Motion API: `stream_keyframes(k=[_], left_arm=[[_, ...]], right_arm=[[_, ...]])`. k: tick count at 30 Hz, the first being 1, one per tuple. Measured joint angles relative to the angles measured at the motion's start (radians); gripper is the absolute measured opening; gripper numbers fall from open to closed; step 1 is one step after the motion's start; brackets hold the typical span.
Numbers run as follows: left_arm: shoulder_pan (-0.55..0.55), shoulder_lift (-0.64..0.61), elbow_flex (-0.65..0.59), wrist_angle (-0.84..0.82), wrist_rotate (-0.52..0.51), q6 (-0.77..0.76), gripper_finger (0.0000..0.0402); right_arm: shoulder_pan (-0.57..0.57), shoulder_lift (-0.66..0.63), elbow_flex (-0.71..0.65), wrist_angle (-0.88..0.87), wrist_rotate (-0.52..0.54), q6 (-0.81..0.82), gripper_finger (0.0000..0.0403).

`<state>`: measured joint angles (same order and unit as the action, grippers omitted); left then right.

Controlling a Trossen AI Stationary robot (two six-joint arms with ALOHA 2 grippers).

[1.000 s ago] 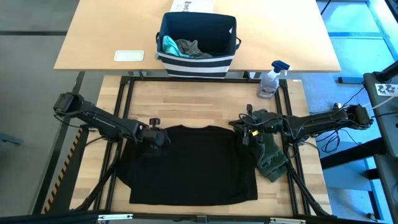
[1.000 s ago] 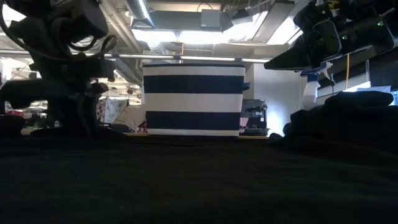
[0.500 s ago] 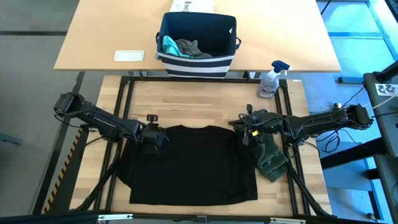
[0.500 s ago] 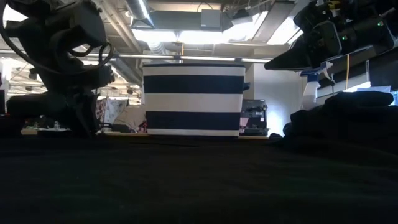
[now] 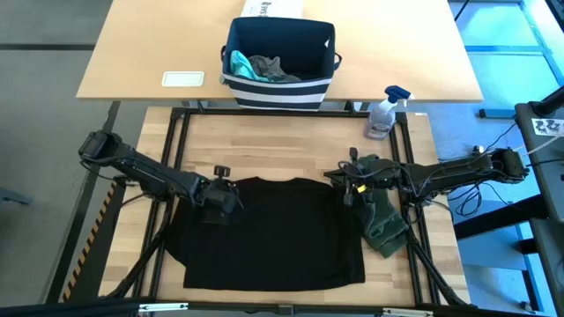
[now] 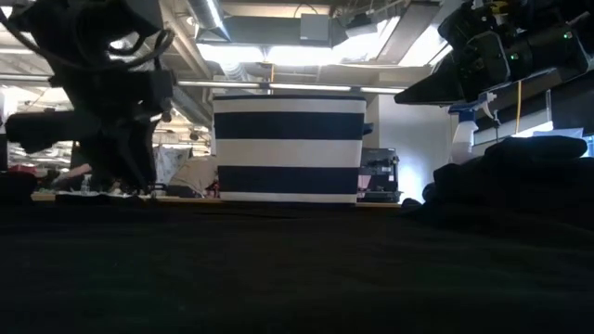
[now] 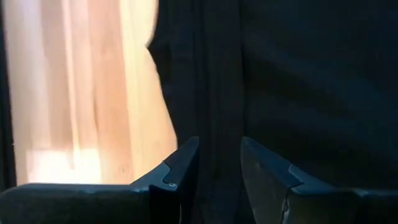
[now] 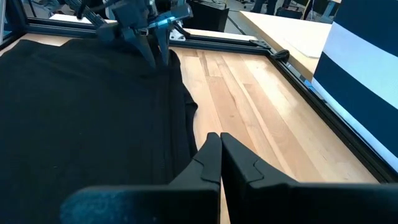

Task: Fold Laundry from Bin

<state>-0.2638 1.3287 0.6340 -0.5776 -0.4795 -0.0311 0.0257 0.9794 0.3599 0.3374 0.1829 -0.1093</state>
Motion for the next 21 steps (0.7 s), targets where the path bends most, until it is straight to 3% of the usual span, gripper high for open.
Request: stream_keyframes(k=[12, 21], left_arm=[[0.000, 0.147, -0.001, 0.001, 0.023, 0.012, 0.0113], [0.001, 0.165, -0.001, 0.001, -0.137, 0.016, 0.0113]], right_arm=[[0.000, 0.000, 0.000, 0.001, 0.000, 0.000, 0.0000], [0.000, 0.000, 0.000, 0.001, 0.000, 0.000, 0.0000]])
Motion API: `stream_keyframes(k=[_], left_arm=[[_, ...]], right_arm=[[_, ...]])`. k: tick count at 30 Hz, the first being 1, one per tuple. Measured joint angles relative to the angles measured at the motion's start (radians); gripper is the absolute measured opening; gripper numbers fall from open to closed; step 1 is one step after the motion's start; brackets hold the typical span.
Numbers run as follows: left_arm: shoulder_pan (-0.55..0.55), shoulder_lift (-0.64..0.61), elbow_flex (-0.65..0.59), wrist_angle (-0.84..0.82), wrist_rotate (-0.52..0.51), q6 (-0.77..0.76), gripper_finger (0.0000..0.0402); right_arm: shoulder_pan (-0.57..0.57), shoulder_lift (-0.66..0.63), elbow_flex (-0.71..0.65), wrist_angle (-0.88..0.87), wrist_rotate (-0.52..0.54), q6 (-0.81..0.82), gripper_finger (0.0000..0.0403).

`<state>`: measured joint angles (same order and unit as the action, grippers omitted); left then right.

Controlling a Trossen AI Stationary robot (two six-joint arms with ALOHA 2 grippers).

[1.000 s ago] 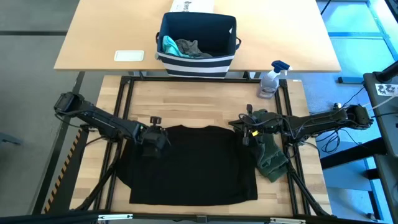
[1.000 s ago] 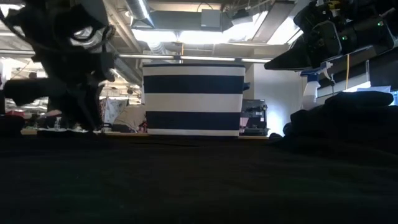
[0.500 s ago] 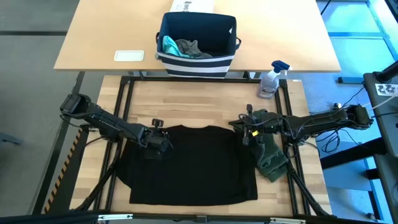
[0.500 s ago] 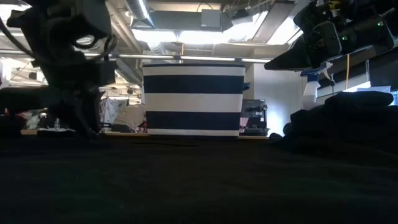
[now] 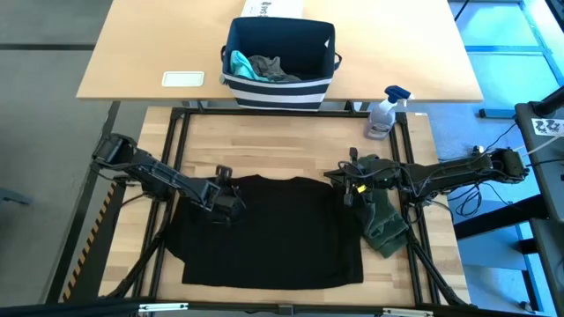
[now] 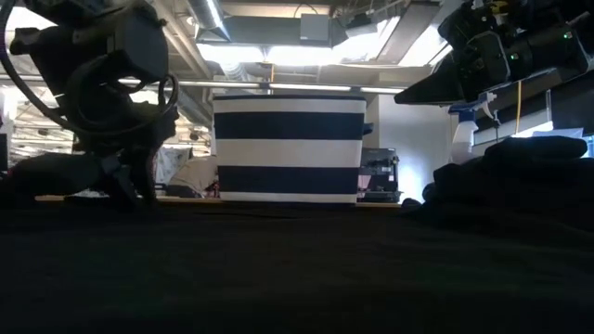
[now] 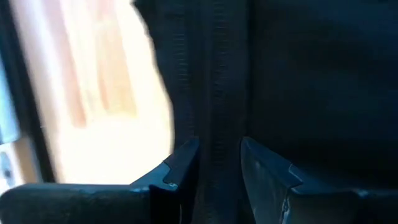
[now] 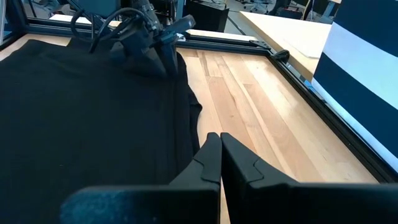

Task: Fold Laundry from Bin

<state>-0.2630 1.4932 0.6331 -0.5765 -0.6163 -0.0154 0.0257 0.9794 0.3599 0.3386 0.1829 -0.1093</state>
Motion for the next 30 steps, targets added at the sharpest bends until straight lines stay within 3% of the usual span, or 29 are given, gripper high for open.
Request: stream_keyframes(k=[6, 16, 26, 30], left_arm=[[0.000, -0.001, 0.000, -0.003, -0.041, 0.001, 0.0113], [0.016, -0.001, 0.000, -0.016, -0.221, 0.003, 0.0113], [0.096, -0.001, 0.001, -0.019, -0.265, 0.065, 0.0113], [0.096, -0.001, 0.062, -0.020, -0.284, 0.110, 0.0113]], right_arm=[[0.000, 0.000, 0.000, 0.000, 0.000, 0.000, 0.0000], [0.000, 0.000, 0.000, 0.001, 0.000, 0.000, 0.0000], [0.000, 0.000, 0.000, 0.001, 0.000, 0.000, 0.0000], [0.000, 0.000, 0.000, 0.001, 0.000, 0.000, 0.0000]])
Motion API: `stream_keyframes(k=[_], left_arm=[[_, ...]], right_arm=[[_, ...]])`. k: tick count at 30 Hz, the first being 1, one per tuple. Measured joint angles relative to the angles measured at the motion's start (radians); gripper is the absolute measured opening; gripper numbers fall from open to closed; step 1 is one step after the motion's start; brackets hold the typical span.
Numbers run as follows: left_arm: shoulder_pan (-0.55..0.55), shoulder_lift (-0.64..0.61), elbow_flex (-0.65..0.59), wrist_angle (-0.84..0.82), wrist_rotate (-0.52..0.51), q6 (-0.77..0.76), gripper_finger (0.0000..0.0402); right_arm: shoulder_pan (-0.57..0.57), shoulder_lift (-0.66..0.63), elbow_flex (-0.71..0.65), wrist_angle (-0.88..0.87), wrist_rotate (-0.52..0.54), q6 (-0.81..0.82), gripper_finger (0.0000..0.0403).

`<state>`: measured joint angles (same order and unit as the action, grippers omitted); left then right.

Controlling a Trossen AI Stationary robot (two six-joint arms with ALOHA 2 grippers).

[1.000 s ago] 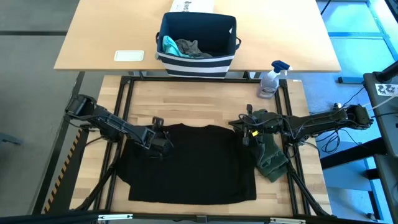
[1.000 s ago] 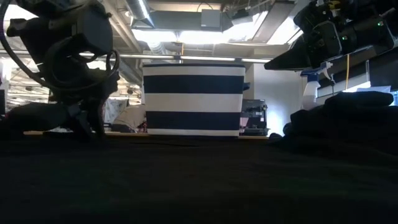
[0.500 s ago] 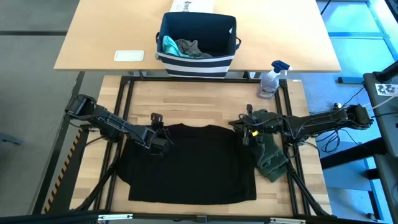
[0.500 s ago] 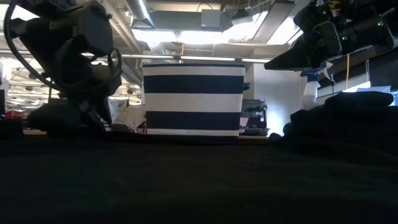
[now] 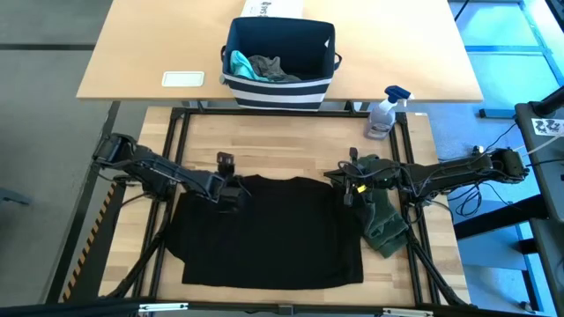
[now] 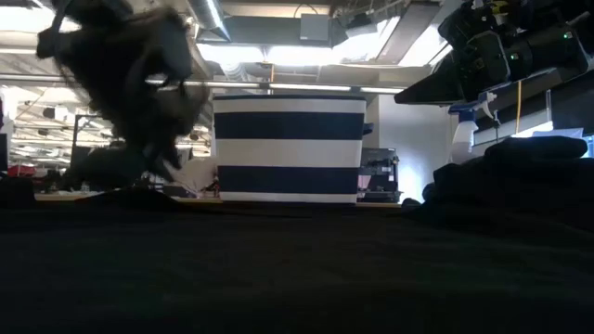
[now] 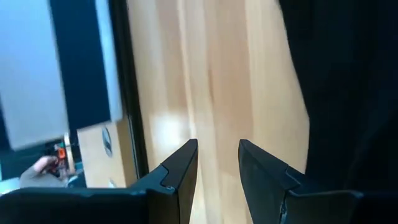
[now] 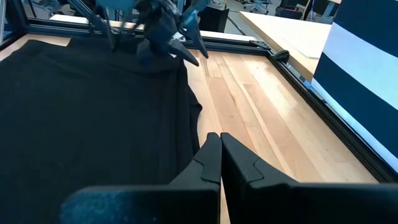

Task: Fold Laundry from Bin

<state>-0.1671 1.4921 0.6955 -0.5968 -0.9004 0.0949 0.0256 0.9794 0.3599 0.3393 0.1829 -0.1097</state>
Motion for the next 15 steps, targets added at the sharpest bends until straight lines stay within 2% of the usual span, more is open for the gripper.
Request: stream_keyframes(k=[5, 9, 15], left_arm=[[-0.026, 0.000, 0.142, 0.028, 0.137, 0.047, 0.0113], [-0.053, 0.000, 0.194, 0.142, 0.222, 0.069, 0.0113], [-0.074, 0.005, 0.195, 0.206, 0.290, 0.095, 0.0113]], right_arm=[[0.000, 0.000, 0.000, -0.005, 0.000, 0.011, 0.0000], [0.000, 0.000, 0.006, -0.040, -0.020, 0.051, 0.0000], [0.001, 0.005, 0.132, -0.415, -0.030, 0.129, 0.0008]])
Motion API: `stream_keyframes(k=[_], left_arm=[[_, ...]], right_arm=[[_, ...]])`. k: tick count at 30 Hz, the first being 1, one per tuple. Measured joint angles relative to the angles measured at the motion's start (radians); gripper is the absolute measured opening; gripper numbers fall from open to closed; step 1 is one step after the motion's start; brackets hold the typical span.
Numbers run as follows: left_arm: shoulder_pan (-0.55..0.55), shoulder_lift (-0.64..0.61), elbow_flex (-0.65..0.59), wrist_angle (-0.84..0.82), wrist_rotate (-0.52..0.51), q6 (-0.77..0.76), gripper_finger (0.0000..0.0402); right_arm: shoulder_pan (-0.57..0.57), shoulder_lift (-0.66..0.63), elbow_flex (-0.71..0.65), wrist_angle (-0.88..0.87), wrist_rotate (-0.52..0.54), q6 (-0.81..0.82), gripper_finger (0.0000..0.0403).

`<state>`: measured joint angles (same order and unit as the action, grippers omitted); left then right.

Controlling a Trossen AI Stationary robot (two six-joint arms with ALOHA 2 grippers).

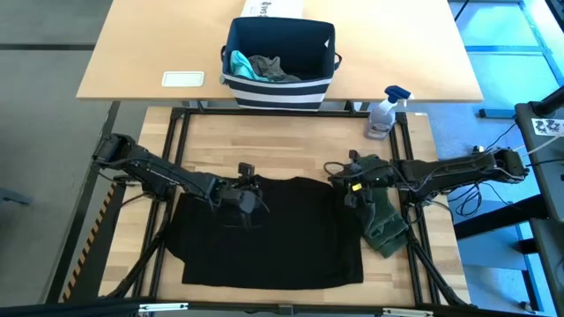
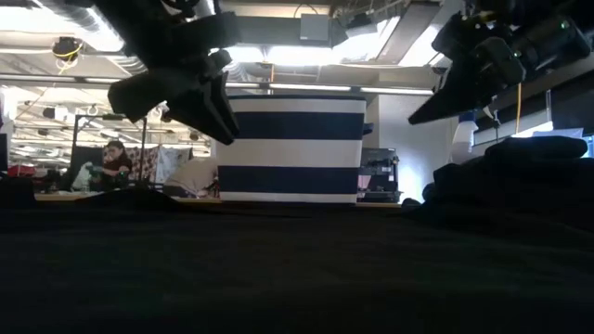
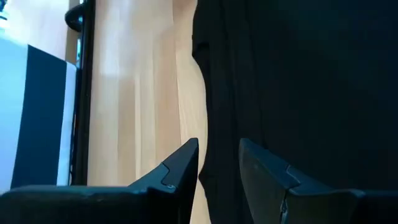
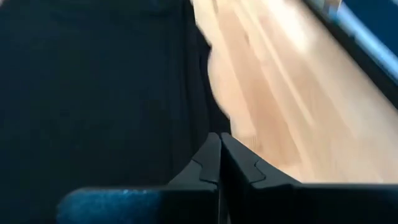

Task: Fold Laundry from Bin

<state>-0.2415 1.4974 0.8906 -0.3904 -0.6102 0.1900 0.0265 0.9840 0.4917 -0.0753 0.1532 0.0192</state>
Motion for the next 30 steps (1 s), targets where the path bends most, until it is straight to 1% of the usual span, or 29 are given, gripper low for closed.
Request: stream_keyframes(k=[2, 4, 7, 9, 12, 15, 19, 23, 26, 30], left_arm=[[0.000, 0.002, 0.000, -0.014, 0.001, -0.001, 0.0113], [0.001, 0.002, -0.001, -0.012, 0.005, -0.004, 0.0113], [0.001, 0.002, -0.001, -0.002, 0.038, -0.007, 0.0113], [0.000, 0.016, -0.001, 0.035, 0.057, -0.029, 0.0113], [-0.002, 0.058, -0.001, 0.068, 0.104, -0.039, 0.0113], [-0.005, 0.118, -0.001, 0.110, 0.114, -0.029, 0.0113], [0.003, 0.189, -0.001, 0.188, 0.113, -0.001, 0.0113], [0.016, 0.220, -0.001, 0.283, 0.126, 0.019, 0.0113], [0.025, 0.220, -0.001, 0.286, 0.138, 0.030, 0.0113], [0.031, 0.220, -0.001, 0.247, 0.129, 0.029, 0.0113]], right_arm=[[0.000, 0.003, 0.042, -0.091, -0.010, 0.008, 0.0014], [0.000, 0.003, 0.065, -0.141, -0.033, 0.025, 0.0020], [0.000, 0.003, 0.072, -0.170, -0.086, 0.041, 0.0030], [0.012, 0.003, 0.063, -0.170, -0.122, 0.054, 0.0034], [0.059, 0.003, 0.046, -0.161, -0.092, 0.058, 0.0036], [0.101, 0.024, 0.036, -0.162, -0.055, 0.076, 0.0037], [0.130, 0.087, 0.033, -0.154, -0.032, 0.084, 0.0037], [0.131, 0.183, 0.033, -0.130, -0.030, 0.086, 0.0037], [0.131, 0.253, 0.032, -0.092, -0.007, 0.083, 0.0045], [0.130, 0.318, 0.032, -0.085, 0.036, 0.081, 0.0072]])
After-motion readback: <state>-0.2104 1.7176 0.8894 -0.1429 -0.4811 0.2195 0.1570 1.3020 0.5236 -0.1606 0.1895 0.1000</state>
